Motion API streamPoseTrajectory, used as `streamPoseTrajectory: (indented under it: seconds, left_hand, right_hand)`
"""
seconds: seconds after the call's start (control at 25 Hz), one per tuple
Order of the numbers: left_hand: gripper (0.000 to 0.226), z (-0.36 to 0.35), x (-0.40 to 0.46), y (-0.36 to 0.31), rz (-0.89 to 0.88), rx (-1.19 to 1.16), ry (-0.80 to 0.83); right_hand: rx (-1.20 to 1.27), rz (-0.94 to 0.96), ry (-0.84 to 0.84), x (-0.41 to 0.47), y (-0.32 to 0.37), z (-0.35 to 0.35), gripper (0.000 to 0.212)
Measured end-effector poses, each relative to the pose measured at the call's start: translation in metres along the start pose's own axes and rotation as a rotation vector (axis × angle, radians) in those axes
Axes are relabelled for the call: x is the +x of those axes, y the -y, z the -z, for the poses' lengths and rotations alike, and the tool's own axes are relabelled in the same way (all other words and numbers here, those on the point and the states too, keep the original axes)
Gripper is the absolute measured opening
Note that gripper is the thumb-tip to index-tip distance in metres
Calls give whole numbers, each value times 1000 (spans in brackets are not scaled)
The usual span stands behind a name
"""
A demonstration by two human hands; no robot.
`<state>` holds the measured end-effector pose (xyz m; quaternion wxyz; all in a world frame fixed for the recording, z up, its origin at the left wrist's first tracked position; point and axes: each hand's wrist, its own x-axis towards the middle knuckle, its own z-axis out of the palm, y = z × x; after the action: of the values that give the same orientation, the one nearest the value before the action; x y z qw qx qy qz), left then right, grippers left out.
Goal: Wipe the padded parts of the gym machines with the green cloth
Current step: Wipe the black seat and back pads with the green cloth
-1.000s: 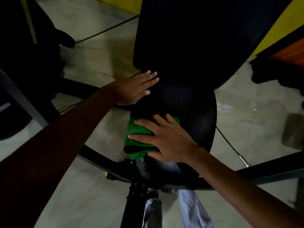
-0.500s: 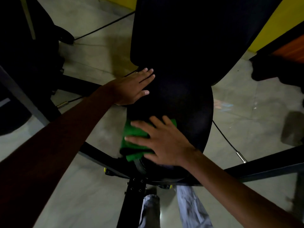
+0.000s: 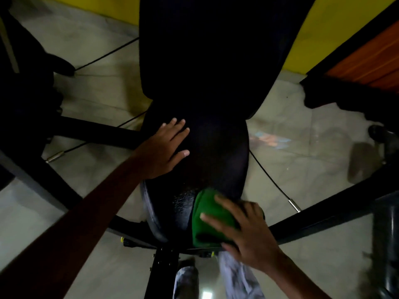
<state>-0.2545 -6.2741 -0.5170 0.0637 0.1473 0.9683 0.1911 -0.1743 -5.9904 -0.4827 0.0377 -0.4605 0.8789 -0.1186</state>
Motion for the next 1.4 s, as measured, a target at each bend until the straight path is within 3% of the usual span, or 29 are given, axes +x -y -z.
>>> streamPoseTrajectory:
  seconds: [0.16, 0.24, 0.32, 0.48, 0.6, 0.76, 0.88, 1.04, 1.12, 1.24, 1.4]
  left_hand:
    - [65, -21, 8, -61, 104, 76, 7]
    - [67, -27, 12, -78, 136, 105, 14]
    - [68, -30, 15, -85, 169, 139, 17]
    - [69, -33, 15, -85, 191, 190, 24]
    - [67, -34, 16, -87, 195, 196, 15]
    - [65, -32, 19, -88, 211, 192, 16]
    - [66, -29, 18, -89, 232, 173, 22]
    - [66, -29, 18, -89, 249, 162, 29]
    - [66, -30, 18, -89, 247, 164, 30]
    - [66, -31, 18, -88, 245, 165, 17]
    - [67, -31, 19, -89, 242, 145, -2]
  right_hand:
    - [486, -819, -360, 52, -59, -21, 67]
    - [748, -1057, -474, 74, -88, -24, 73]
    - [895, -1161, -533, 64, -80, -25, 71]
    - [1085, -1132, -544, 23, -28, -31, 57]
    - [1047, -1144, -562, 65, -109, -48, 56]
    - [1131, -1122, -395, 126, -195, -52, 39]
    - [1160, -1132, -442, 98, -156, -47, 53]
    - [1195, -1074, -559, 44, -75, -39, 41]
    - [1127, -1043, -541, 58, -99, -44, 44]
    - [1094, -1141, -468, 94, -151, -52, 51]
    - [1126, -1195, -551, 62, -92, -41, 59]
